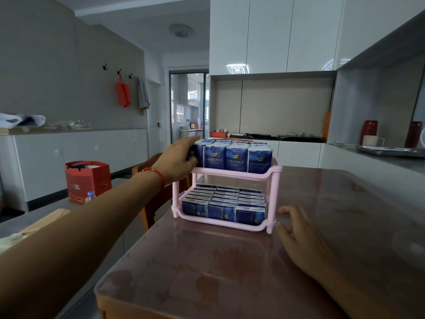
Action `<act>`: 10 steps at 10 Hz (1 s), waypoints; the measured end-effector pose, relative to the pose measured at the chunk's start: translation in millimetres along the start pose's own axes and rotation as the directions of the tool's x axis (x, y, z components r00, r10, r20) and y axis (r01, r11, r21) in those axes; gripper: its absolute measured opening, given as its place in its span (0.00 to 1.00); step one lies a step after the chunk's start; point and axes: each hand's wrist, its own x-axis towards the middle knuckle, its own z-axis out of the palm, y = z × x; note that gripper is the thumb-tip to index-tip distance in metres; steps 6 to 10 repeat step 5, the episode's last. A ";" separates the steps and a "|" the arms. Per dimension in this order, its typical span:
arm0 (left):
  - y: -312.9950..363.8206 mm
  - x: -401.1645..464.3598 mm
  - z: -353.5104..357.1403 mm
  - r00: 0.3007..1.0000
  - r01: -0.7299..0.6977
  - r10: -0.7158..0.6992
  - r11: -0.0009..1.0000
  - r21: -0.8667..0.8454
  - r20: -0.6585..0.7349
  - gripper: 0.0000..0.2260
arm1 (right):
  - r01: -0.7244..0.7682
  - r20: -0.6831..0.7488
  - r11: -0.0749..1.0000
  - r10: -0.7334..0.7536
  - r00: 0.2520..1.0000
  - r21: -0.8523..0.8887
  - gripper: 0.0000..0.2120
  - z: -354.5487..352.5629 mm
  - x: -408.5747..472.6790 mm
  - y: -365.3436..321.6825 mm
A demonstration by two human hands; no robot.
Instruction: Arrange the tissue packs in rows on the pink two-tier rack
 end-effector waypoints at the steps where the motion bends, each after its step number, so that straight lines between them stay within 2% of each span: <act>1: -1.0 -0.3 -0.4 1.000 0.011 -0.011 1.000 -0.006 -0.021 0.28 | -0.005 0.004 1.000 0.005 1.000 0.001 0.13 -0.2 -0.3 0.8; 3: -2.1 -3.7 -3.1 0.998 0.029 -0.030 0.999 -0.023 -0.047 0.27 | -0.006 0.005 1.000 0.006 1.000 -0.002 0.12 -2.2 -0.7 -0.3; 4: 4.0 -16.8 -8.7 0.990 0.047 -0.057 0.996 -0.072 -0.130 0.25 | 0.003 -0.009 1.000 -0.003 1.000 0.009 0.12 -3.0 -2.9 0.2; 5: 5.6 -43.2 -12.0 0.961 0.018 -0.064 0.986 -0.169 -0.271 0.19 | 0.040 -0.059 0.998 -0.038 0.998 0.041 0.12 -10.2 -3.6 -4.9; 10: 5.6 -43.2 -12.0 0.961 0.018 -0.064 0.986 -0.169 -0.271 0.19 | 0.040 -0.059 0.998 -0.038 0.998 0.041 0.12 -10.2 -3.6 -4.9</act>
